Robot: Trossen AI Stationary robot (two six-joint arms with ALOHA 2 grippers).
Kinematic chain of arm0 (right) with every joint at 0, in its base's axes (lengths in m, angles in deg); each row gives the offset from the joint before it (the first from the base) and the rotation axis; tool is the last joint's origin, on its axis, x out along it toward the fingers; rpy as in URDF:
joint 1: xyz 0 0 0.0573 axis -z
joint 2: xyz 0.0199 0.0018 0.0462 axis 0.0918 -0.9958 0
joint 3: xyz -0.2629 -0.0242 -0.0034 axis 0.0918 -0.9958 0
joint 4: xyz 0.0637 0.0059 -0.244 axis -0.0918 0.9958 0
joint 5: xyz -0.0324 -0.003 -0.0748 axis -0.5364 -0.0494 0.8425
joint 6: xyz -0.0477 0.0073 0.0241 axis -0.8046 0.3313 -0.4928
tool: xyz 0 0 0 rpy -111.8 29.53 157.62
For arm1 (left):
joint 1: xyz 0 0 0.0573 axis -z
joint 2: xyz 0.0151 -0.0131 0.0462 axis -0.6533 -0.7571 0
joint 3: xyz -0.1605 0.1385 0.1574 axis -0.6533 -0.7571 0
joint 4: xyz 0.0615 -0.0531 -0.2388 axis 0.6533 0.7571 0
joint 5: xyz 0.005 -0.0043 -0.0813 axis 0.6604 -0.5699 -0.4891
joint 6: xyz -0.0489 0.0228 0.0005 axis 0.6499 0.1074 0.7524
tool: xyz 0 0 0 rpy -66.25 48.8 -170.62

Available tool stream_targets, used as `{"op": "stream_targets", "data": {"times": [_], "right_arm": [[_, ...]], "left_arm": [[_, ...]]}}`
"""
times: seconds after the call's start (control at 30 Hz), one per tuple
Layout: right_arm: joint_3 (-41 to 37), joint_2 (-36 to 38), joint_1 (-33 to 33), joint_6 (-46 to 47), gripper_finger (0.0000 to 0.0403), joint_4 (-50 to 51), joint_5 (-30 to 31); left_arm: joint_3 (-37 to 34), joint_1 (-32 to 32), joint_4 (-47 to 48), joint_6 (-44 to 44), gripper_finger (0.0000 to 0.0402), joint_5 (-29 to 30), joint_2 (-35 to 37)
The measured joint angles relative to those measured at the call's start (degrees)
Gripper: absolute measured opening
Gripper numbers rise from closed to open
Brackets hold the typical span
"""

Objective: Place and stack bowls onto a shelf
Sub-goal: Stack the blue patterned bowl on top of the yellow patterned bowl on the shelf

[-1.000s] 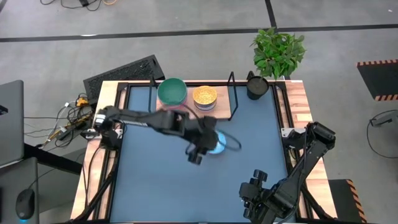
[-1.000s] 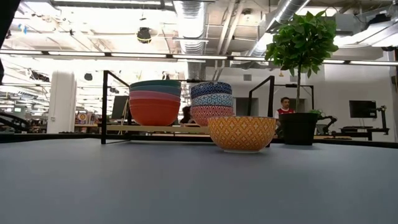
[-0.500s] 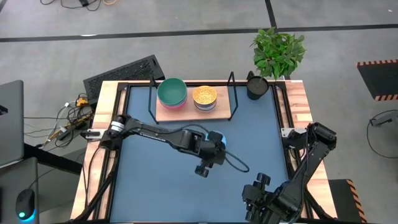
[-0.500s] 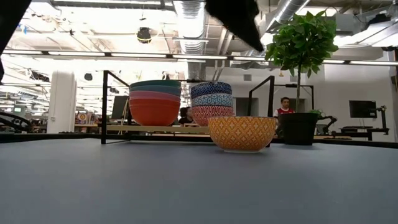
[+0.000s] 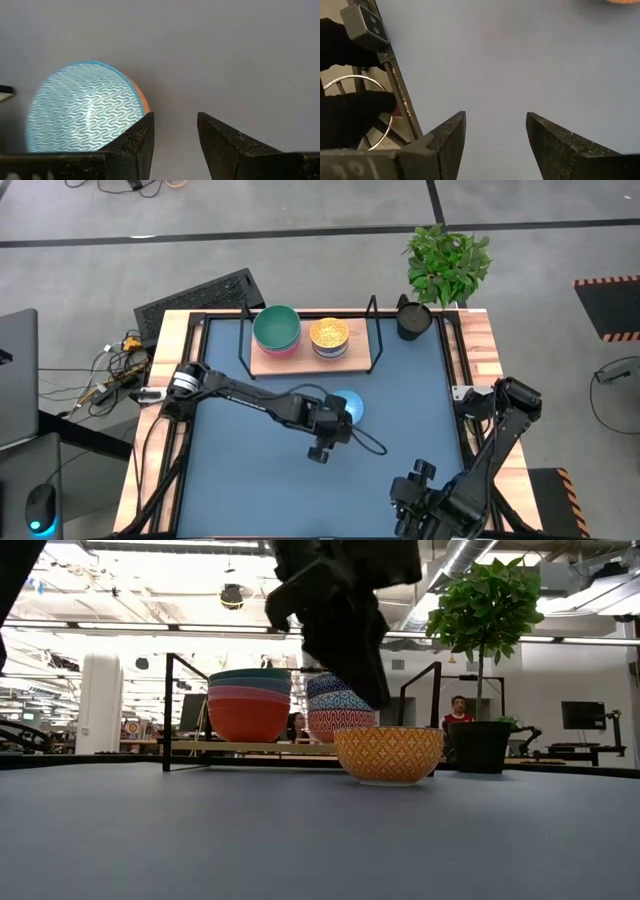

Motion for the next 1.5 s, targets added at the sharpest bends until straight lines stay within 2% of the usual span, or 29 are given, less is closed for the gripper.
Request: {"op": "stream_targets", "data": {"times": [0.1,0.2,0.47,0.8,0.93,1.23,1.5], "right_arm": [[0.0,0.0,0.0,0.5,0.0235,0.0,0.0],[0.0,0.0,0.0,0.9,0.0235,0.1,0.0],[0.0,0.0,0.1,1.1,0.0235,-0.5,0.0],[0.0,0.0,0.8,0.9,0.0235,-0.4,0.0],[0.0,0.0,0.8,0.6,0.0235,-0.2,0.0],[0.0,0.0,0.8,0.4,0.0235,-0.2,0.0],[0.0,0.0,0.8,0.2,0.0235,0.5,-0.1]], "left_arm": [[-2.1,-0.2,-2.0,0.2,0.0135,-2.1,0.0],[-3.7,-0.2,-3.2,0.2,0.0135,-0.8,0.0],[-3.9,-1.5,-5.2,-0.2,0.0135,1.7,0.0],[-3.9,-1.8,-5.7,-2.0,0.0129,-0.2,-1.3],[-3.9,-2.3,-6.3,-2.4,0.01,1.2,-1.3],[-5.0,-3.6,-6.3,-2.4,0.0012,-2.6,-2.3],[-6.5,-3.5,-6.1,-2.0,0.0004,-2.3,-2.1]]}}
